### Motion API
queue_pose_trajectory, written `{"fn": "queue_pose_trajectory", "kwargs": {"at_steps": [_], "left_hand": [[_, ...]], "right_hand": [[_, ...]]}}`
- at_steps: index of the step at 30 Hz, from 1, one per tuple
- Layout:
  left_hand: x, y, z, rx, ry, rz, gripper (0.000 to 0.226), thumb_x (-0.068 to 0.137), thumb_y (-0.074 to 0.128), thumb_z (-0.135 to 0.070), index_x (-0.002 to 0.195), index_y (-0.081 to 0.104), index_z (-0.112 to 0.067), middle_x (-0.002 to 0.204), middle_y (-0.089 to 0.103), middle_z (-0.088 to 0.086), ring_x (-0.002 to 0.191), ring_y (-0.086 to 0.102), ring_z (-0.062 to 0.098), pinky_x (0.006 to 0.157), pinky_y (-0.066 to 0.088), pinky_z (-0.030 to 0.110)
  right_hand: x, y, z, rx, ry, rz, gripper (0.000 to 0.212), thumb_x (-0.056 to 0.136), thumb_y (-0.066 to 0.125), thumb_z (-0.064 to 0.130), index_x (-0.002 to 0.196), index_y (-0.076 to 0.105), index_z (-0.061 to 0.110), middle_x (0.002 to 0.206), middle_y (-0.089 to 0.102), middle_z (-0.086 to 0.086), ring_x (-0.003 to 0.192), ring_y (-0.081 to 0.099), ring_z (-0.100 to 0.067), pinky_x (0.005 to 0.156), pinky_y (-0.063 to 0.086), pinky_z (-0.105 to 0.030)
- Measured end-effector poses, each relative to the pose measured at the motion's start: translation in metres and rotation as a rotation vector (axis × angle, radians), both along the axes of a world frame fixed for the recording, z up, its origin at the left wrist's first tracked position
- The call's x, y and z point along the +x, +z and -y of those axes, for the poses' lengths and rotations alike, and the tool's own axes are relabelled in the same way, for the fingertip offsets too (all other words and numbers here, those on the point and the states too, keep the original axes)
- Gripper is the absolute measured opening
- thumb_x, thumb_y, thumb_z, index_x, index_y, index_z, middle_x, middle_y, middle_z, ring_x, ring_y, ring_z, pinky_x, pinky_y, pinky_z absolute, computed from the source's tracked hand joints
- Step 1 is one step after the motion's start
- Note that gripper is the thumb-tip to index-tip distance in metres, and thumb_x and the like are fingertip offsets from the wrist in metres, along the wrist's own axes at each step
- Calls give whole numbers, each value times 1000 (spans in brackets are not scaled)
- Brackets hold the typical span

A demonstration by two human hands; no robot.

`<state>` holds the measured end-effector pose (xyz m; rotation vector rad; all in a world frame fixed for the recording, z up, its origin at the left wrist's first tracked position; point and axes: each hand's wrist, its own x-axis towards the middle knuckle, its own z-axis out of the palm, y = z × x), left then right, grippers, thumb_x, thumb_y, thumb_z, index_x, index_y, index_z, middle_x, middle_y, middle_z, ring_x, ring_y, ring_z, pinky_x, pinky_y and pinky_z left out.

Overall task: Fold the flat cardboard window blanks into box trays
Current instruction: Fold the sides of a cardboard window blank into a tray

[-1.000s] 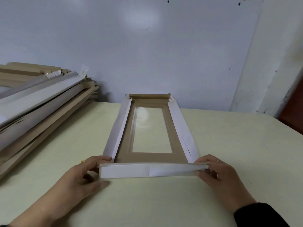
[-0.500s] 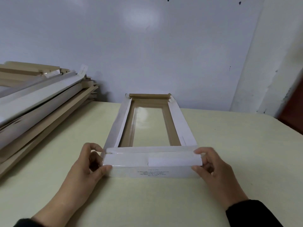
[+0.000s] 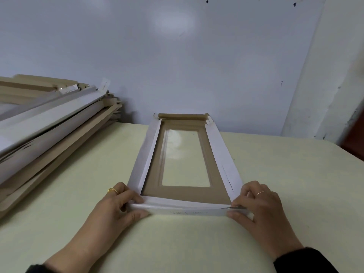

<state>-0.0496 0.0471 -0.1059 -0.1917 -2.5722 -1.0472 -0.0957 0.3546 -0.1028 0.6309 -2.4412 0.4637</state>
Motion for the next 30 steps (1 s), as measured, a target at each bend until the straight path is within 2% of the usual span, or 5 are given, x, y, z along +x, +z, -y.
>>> {"fn": "queue_pose_trajectory", "kwargs": {"at_steps": [11,15,20,26,30], "left_hand": [[-2,9,-4,-280,3,-113,55,67,42,-79,59,65,-29,79,48,-17,79,42,5,73,31,20],[-1,15,-25,-526,-77,-203,56,82,29,-68,66,67,-30,79,53,-12,80,42,4,77,29,19],[-4,17,-48,-638,-134,-197,19,74,68,-43,62,61,-31,60,50,-16,52,48,1,49,24,13],[-9,12,-49,-507,-103,-63,13,86,62,-36,80,65,-25,69,38,-18,74,53,9,48,17,8],[-6,14,-50,-544,-101,-123,27,61,86,-26,57,60,-26,56,43,-14,48,51,8,40,16,15]], "right_hand": [[3,1,19,265,102,-158,16,66,67,23,53,58,18,53,53,9,50,54,-12,53,35,-23],[5,2,23,257,121,-118,23,60,79,22,51,58,18,49,53,9,46,53,-12,42,39,-21],[8,4,31,229,137,33,13,65,66,26,54,62,19,49,54,8,47,54,-10,41,40,-19],[-8,10,15,-317,126,457,30,97,36,26,97,65,23,97,64,11,96,56,-6,83,40,-15],[-22,17,-9,-514,82,797,34,98,35,14,99,66,28,109,61,20,96,52,8,85,35,-7]]}}
